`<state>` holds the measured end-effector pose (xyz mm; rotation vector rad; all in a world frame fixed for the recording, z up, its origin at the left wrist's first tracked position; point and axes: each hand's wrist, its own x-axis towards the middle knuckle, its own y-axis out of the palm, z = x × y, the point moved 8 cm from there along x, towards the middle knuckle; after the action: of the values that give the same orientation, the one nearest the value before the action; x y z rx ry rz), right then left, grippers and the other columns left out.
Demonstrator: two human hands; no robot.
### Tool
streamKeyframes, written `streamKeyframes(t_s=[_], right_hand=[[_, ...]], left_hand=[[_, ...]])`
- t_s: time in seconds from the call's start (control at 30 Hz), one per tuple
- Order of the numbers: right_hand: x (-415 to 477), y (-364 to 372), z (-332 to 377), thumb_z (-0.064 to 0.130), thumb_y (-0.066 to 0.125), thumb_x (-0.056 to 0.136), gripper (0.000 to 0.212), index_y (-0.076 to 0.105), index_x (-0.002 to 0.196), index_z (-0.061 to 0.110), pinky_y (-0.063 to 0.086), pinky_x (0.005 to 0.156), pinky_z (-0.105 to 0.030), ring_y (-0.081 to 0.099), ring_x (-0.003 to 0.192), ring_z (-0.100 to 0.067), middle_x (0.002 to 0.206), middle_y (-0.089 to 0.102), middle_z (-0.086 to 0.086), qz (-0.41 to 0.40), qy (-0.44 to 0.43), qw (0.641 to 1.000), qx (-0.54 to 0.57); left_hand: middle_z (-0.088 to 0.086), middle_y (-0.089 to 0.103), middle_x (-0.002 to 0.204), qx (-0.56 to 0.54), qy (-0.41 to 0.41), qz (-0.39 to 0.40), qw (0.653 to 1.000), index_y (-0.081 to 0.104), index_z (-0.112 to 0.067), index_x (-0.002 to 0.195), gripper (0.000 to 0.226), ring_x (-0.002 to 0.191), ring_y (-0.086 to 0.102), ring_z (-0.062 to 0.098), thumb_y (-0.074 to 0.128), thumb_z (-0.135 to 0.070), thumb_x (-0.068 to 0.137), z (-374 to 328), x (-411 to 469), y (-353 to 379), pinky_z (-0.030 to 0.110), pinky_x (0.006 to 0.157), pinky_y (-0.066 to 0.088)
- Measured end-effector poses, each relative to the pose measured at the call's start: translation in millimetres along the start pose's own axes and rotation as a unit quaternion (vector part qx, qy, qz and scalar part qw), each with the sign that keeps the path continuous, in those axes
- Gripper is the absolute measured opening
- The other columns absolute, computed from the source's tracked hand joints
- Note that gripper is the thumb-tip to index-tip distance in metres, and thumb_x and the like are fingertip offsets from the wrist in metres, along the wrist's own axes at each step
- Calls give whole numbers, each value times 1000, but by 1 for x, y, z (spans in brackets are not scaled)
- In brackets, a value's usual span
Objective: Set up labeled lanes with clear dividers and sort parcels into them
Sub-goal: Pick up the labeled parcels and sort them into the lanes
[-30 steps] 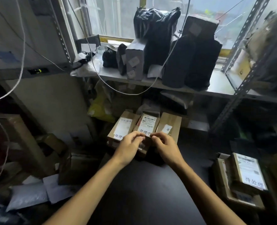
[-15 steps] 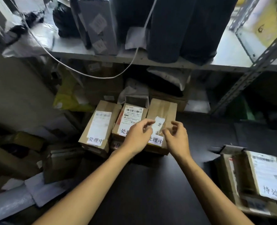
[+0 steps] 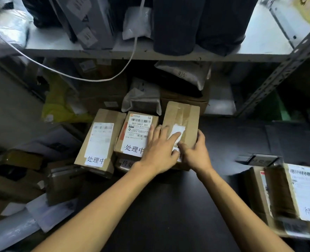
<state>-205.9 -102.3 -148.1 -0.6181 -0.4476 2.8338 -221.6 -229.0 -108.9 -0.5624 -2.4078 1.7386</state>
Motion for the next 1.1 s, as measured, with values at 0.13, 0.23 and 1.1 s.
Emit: streamKeyframes(t_s=[0.13,0.23,1.1], right_hand=[[1,-7,-1,16,70,88,74,32,151,20,46,107,-46,55,125,-23,143,51,-7,-8,-2,1000,4],[-5,-16,3,16,68,88,73,33,151,23,46,107,-42,54,126,-20,144,49,-5,-24,-25,999,-6],[-237,-199,58,12,65,92,83,17,158,22,36,117,-44,41,141,-18,157,37,-2,-231,-114,964,63]], left_hand=[[10,22,156,-15,-7,7,1000,34,-30,148,65,146,11,31,54,-33,87,-9,1,4,46,121,4],[8,23,154,-32,-5,-1,999,36,-29,147,63,145,12,31,54,-31,86,-17,-1,1,44,120,8],[3,30,145,-298,120,-52,946,50,-26,133,62,137,20,23,45,-40,73,-223,-133,-112,35,114,21]])
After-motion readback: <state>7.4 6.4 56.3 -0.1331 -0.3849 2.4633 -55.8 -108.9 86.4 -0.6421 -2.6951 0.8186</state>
